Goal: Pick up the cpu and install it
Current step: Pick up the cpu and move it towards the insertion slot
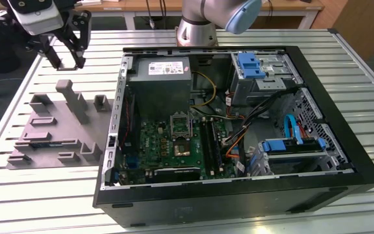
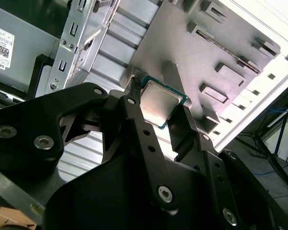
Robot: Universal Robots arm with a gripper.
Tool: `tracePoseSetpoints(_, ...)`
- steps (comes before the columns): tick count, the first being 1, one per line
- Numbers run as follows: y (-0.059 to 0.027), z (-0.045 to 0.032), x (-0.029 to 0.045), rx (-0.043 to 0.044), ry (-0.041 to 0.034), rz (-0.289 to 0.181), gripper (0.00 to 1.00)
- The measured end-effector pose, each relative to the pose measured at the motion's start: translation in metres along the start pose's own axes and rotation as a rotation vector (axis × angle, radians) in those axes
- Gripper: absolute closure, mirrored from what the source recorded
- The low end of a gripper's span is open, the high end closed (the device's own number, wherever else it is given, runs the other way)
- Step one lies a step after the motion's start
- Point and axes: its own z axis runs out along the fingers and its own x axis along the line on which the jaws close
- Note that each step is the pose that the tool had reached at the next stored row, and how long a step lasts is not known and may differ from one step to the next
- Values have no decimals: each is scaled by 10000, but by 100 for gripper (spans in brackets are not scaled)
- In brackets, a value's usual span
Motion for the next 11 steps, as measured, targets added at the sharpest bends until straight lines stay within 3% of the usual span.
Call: tracePoseSetpoints(11, 1, 0, -27, 0, 0, 0, 53)
